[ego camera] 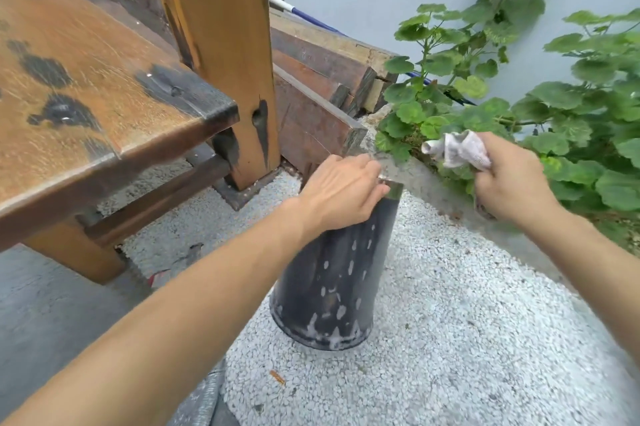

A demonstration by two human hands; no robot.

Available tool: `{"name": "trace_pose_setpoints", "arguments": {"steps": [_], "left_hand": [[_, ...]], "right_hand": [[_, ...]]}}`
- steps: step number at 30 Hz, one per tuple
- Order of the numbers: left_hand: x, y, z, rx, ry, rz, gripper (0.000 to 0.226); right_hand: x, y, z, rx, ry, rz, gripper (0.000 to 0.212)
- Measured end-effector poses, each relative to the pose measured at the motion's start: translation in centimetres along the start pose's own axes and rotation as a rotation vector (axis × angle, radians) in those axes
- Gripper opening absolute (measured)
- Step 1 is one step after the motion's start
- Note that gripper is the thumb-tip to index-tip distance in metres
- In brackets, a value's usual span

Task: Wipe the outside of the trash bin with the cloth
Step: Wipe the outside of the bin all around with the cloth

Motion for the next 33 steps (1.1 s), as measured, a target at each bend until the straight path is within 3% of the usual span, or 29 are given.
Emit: {"name": "trace_pose_setpoints", "arguments": {"steps": [3, 6, 8, 11, 13, 17, 20, 25, 30, 33], "left_hand": [[3.0, -1.3, -0.7, 0.021, 0.129, 0.202, 0.026], [4.1, -1.2, -0.7, 0.047, 0.367, 0.191, 0.033], [3.6, -0.2, -1.3, 0.109, 0.331, 0.131, 0.046], [3.0, 1.3, -3.4, 0.200, 0.159, 0.175, 0.069], [2.4, 1.3, -4.1, 0.215, 0.062, 0.193, 0.078], [1.2, 0.8, -4.0, 0.191, 0.028, 0.171, 0.076], [0.7, 0.4, -4.0, 0.184, 0.019, 0.158, 0.069], [1.5, -0.1, -3.7, 0.167, 0.023, 0.157, 0.060], [1.4, -0.3, -4.0, 0.170, -0.004, 0.162, 0.063], [1.9, -0.5, -4.1, 0.188, 0.006, 0.186, 0.064]], "right_hand": [[-1.9, 1.8, -2.3, 0.019, -0.183, -0.107, 0.049], [-1.9, 4.0, -5.6, 0.046, -0.343, -0.174, 0.040], [-0.8, 5.2, -7.7, 0.099, -0.423, -0.164, 0.035], [0.8, 5.9, -9.4, 0.118, -0.519, -0.126, 0.033], [0.1, 5.7, -9.9, 0.094, -0.616, -0.200, 0.028], [-3.1, 5.6, -12.1, 0.068, -0.991, -0.502, 0.021], [-4.2, 5.6, -12.0, -0.034, -1.159, -0.615, 0.025], [-3.6, 5.6, -9.7, -0.254, -1.129, -0.572, 0.045], [0.9, 4.5, -12.7, 0.070, -0.820, -0.270, 0.033], [1.5, 5.2, -14.5, 0.167, -0.734, -0.193, 0.040]]}}
Point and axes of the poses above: each hand's wrist, its own y-axis away from the middle knuckle, its own z-axis out of the back of the hand, x = y × z, the point moved 10 cm from there along -y, towards the middle knuckle, and after that the axes turned 8 degrees about x, right-handed, at the moved point
